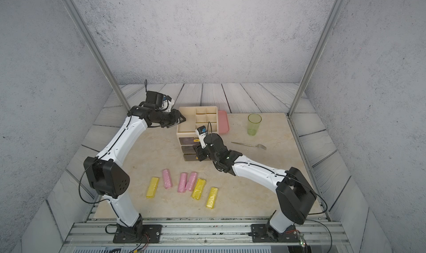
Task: Sort the rolls of trash bags by color and place them into the drawer
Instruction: Open the drawer in the storage box.
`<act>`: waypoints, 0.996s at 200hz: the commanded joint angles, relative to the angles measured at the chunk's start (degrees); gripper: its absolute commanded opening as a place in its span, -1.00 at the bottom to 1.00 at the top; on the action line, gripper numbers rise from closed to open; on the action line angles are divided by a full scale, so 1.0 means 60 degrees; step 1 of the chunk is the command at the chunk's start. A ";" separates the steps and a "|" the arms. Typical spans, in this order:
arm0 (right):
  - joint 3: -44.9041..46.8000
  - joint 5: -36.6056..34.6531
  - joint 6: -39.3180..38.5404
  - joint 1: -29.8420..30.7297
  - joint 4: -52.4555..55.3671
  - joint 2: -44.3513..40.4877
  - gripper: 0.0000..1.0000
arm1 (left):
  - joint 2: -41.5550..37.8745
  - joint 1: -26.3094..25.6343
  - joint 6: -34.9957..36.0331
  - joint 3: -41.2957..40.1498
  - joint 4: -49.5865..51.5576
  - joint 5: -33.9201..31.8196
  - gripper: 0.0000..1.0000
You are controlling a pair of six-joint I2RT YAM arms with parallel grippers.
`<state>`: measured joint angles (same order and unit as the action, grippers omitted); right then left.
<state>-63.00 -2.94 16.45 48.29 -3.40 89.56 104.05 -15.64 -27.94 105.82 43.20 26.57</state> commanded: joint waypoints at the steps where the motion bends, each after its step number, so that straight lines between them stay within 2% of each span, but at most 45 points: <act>1: 0.0183 0.0092 -0.0003 -0.0036 0.0418 -0.0722 -0.12 | -0.0549 0.0005 -0.0614 -0.0190 -0.1045 0.0820 0.12; 25: 0.0398 0.0187 0.0119 -0.0036 0.0479 -0.1205 -0.11 | -0.1047 0.0165 -0.0826 -0.0190 -0.1440 0.0655 0.47; 62: 0.0728 0.0438 0.1075 -0.0021 0.0418 -0.1816 -0.09 | -0.2178 0.0607 -0.0876 -0.0738 -0.1615 0.0200 0.50; 82: 0.1094 0.0780 0.2318 -0.0007 0.0078 -0.2180 -0.05 | -0.3359 0.0916 -0.1006 -0.2067 -0.2145 0.0064 0.49; 105: 0.2088 0.0757 0.4476 0.0008 -0.1082 -0.2673 0.19 | -0.5066 0.0995 -0.1115 -0.4218 -0.2908 -0.0081 0.46; 117: 0.2688 0.0756 0.5423 0.0000 -0.1991 -0.2767 0.21 | -0.5968 0.1005 -0.1327 -0.5476 -0.3285 -0.0053 0.44; 136: 0.3410 0.0811 0.6541 -0.0003 -0.3094 -0.2798 0.26 | -0.7355 0.1006 -0.2360 -0.7612 -0.4123 0.0407 0.40; 157: 0.3806 0.0796 0.6954 -0.0021 -0.3436 -0.3003 0.23 | -0.8815 0.0944 -0.4232 -1.0034 -0.5391 0.1078 0.26; 166: 0.3891 0.0693 0.6851 -0.0021 -0.3402 -0.3181 0.22 | -0.9372 0.0912 -0.5161 -1.1011 -0.6036 0.1271 0.22; 178: 0.3861 0.0450 0.6497 -0.0036 -0.2997 -0.3514 0.19 | -0.9988 0.0766 -0.6343 -1.2151 -0.6980 0.1344 0.05; 199: 0.3211 -0.0115 0.5310 -0.0037 -0.1008 -0.4202 0.07 | -1.0441 0.0089 -0.7777 -1.3302 -0.8233 0.0859 -0.16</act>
<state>-39.86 0.45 52.97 48.25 -16.75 70.41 43.97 -11.64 -60.16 31.24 7.60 31.83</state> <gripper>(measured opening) 0.556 0.451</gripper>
